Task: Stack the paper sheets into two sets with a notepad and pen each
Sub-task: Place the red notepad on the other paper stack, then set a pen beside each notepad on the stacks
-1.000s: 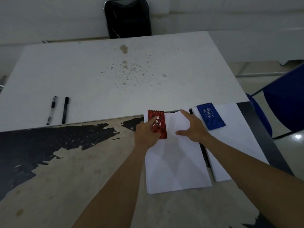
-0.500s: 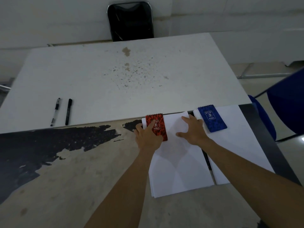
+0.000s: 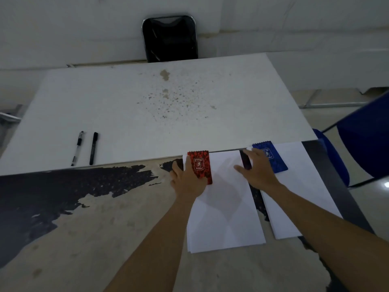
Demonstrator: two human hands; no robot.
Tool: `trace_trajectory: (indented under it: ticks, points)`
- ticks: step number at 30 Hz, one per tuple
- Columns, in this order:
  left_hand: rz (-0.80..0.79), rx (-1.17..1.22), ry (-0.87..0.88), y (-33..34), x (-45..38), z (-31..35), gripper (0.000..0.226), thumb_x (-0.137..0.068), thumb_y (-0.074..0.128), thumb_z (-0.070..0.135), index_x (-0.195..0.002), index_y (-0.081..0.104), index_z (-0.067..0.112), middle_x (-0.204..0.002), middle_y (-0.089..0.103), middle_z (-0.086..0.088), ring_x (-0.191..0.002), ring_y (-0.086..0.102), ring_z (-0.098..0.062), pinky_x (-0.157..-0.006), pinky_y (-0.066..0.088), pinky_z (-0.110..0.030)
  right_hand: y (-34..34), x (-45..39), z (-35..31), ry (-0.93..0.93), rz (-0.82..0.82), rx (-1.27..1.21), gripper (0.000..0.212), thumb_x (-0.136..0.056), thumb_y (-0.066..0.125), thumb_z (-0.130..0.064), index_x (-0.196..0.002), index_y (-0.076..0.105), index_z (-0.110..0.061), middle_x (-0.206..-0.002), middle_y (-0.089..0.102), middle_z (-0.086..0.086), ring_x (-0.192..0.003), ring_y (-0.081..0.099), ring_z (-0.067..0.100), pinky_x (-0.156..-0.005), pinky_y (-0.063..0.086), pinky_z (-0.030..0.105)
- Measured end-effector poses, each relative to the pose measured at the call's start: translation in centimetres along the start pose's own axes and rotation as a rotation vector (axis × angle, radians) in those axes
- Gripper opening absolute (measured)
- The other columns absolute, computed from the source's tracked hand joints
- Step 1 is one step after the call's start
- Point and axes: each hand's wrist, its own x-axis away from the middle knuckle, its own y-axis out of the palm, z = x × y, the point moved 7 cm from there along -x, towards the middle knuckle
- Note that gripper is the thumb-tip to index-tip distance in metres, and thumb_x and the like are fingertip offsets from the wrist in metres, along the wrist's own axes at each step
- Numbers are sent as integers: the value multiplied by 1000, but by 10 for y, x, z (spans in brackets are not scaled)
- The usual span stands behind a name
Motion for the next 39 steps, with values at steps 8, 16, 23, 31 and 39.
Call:
trace_trajectory:
  ticks: [8, 16, 23, 31, 39]
  points:
    - [-257, 267, 363, 97, 133, 107, 112, -75, 77, 37, -156, 0, 25, -163, 6, -2, -150, 4, -29, -123, 13, -47, -59, -8, 69, 326, 103, 63, 102, -68, 84, -57, -143, 37, -7, -137, 44, 19, -130, 40, 37, -102, 43, 50]
    - [-547, 205, 175, 177, 184, 127, 120, -82, 74, 41, -151, -24, 35, -160, -29, 2, -149, -23, -27, -120, -5, -47, -47, -33, 63, 281, 141, 177, 89, -75, 79, -54, -134, 39, -1, -132, 45, 20, -124, 44, 37, -93, 48, 49]
    - [-592, 267, 132, 173, 184, 129, 138, -43, 40, 97, -151, -22, 37, -160, -31, 3, -148, -24, -28, -120, -4, -52, -42, -32, 60, 301, 143, 204, 91, -76, 78, -56, -134, 38, 2, -132, 45, 22, -122, 47, 39, -94, 47, 47]
    - [-669, 299, 223, 156, 175, 119, 115, -83, 75, 31, -153, -16, 33, -163, -22, 2, -150, -17, -27, -121, -2, -46, -42, -27, 56, 358, 168, 362, 101, -75, 69, -70, -137, 34, 2, -138, 41, 24, -125, 43, 43, -100, 44, 53]
    - [-27, 130, 275, -12, 66, -13, 96, -87, 57, 58, -156, -4, 31, -166, -6, 4, -152, -6, -20, -120, -4, -59, 3, -38, -85, 125, 166, 445, 102, -83, 61, -68, -155, 15, -11, -163, 10, 17, -147, 18, 39, -115, 25, 59]
